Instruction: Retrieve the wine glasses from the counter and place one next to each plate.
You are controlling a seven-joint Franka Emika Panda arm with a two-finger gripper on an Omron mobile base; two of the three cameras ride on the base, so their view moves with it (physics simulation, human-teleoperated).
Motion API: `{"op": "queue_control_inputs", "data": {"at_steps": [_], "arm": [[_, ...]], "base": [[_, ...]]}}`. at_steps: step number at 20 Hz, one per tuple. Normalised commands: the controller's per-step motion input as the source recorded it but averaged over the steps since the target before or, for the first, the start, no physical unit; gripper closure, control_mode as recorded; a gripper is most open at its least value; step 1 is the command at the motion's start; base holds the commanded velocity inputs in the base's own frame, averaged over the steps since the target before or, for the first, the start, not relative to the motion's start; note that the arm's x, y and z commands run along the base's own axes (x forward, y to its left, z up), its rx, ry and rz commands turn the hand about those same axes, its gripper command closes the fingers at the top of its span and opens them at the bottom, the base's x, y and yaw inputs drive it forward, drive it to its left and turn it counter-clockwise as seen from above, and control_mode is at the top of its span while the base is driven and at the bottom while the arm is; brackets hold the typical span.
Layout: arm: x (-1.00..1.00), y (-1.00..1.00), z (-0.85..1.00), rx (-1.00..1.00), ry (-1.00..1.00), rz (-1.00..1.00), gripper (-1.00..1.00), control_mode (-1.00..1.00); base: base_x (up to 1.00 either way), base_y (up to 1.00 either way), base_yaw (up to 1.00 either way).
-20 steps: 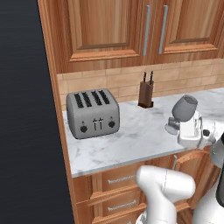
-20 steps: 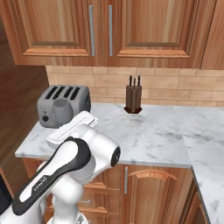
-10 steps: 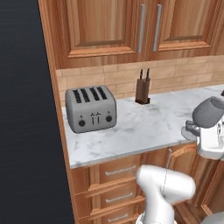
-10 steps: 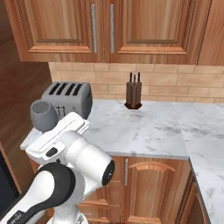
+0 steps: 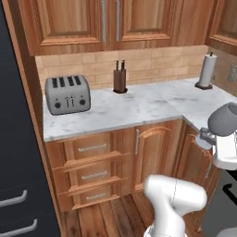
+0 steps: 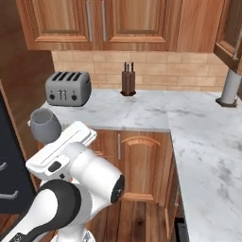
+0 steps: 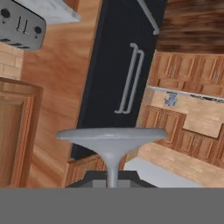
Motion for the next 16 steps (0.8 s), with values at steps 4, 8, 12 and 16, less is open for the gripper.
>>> {"op": "queue_control_inputs", "data": {"at_steps": [4,8,12,16], "arm": [[0.0,0.0,0.0,0.0,0.0,0.0,1.0,1.0],[0.0,0.0,0.0,0.0,0.0,0.0,1.0,1.0],[0.0,0.0,0.0,0.0,0.0,0.0,1.0,1.0],[0.0,0.0,0.0,0.0,0.0,0.0,1.0,1.0]], "base": [[-1.0,0.0,0.0],[-1.0,0.22,0.0],[-1.0,-0.03,0.06],[-1.0,-0.01,0.07]]}}
